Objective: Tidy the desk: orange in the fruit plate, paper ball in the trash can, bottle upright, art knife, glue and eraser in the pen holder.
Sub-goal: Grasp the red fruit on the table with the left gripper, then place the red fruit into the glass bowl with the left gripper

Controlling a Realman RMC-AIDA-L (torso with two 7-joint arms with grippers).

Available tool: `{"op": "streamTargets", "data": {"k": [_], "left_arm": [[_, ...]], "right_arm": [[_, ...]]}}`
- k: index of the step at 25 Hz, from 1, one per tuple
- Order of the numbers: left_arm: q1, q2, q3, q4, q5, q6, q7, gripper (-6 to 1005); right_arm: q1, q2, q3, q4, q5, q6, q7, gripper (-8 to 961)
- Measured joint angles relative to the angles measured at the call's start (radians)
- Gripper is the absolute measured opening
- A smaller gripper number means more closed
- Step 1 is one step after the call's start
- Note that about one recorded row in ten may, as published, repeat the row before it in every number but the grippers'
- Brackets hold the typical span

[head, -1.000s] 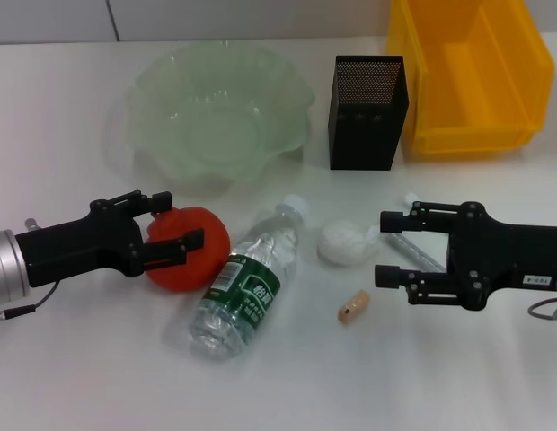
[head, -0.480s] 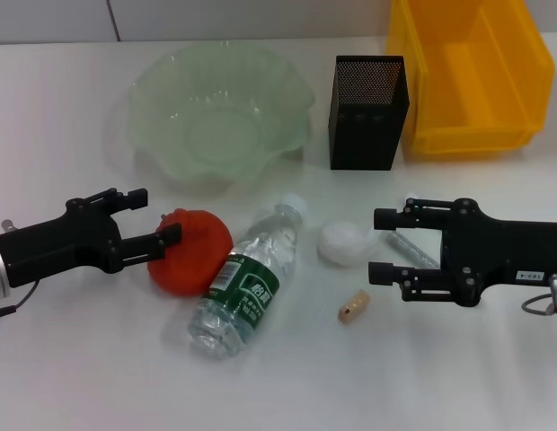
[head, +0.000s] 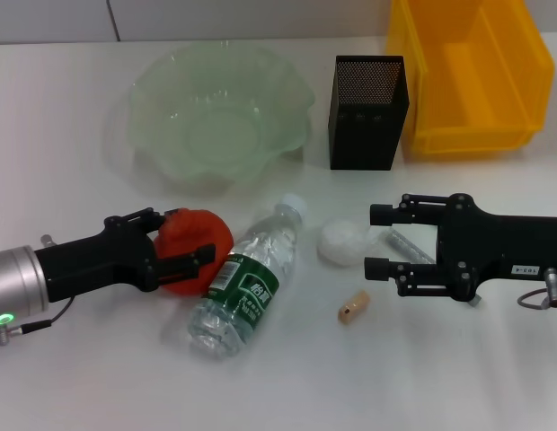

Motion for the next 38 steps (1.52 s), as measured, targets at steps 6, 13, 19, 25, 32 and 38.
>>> {"op": "streamTargets", "data": {"k": [6,13,19,25,32,38], "left_arm": [[-0.001,-0.019,-0.010,0.004,-0.002,-0.013,0.015,733],[0.007,-0.022,-0.050,0.001,-0.007,0.000,0.048,515],[0.017,-0.024,-0.063,-0.003,-0.011,0.028,0.089,339],[0.021,-0.023,-0.064,-0.014,-0.054,0.091,0.118,194],[0.017,-0.023,-0.127,-0.016,-0.232,0.191,0.116,136],[-0.117,-0.027,-0.162,-0.061,-0.338,0.003,0.111,106]], "right_arm": [[0.001,0.000,0.000,0.000,0.000,0.000,0.014,708],[0.001,0.000,0.000,0.000,0.000,-0.001,0.029,708],[-0.001,0.000,0.003,0.000,0.002,-0.001,0.030,708],[0.004,0.000,0.007,0.000,0.004,0.002,0.030,708],[0.006,0.000,0.010,0.000,0.011,0.026,0.034,708],[0.009,0.003,0.011,0.023,0.025,0.069,0.039,708]]}}
